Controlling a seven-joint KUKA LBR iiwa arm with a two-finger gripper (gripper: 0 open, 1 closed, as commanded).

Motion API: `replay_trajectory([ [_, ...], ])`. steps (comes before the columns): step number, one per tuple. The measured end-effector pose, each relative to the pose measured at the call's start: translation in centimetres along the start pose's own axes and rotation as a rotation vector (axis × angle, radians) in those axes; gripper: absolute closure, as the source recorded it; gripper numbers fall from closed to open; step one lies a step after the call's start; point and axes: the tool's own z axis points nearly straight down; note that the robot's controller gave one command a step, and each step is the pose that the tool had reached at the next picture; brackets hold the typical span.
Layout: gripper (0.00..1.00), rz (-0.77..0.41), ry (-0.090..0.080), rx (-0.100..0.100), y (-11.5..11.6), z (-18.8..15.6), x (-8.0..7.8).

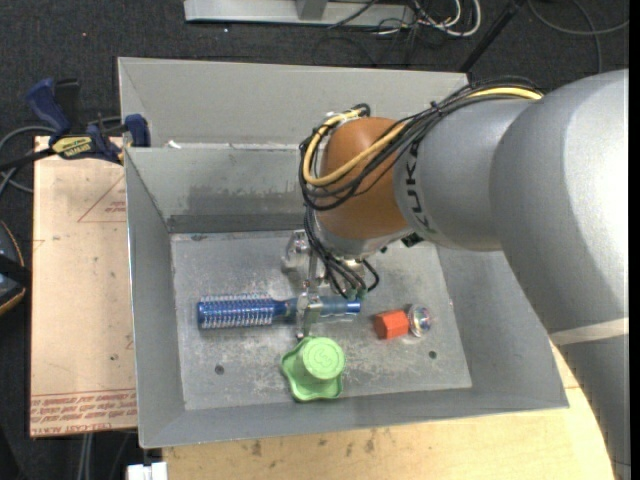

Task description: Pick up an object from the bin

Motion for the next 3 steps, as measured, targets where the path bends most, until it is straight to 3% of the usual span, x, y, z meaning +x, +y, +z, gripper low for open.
replay_trajectory([
  [1, 0.0, -0.125, 0.004, -0.005, 3.8, -2.5, 0.0],
  [2, 0.0, -0.163, 0.003, -0.004, 4.7, -5.9, 0.1],
  [3, 0.0, -0.289, 0.005, -0.003, 6.7, 0.1, -0.5],
])
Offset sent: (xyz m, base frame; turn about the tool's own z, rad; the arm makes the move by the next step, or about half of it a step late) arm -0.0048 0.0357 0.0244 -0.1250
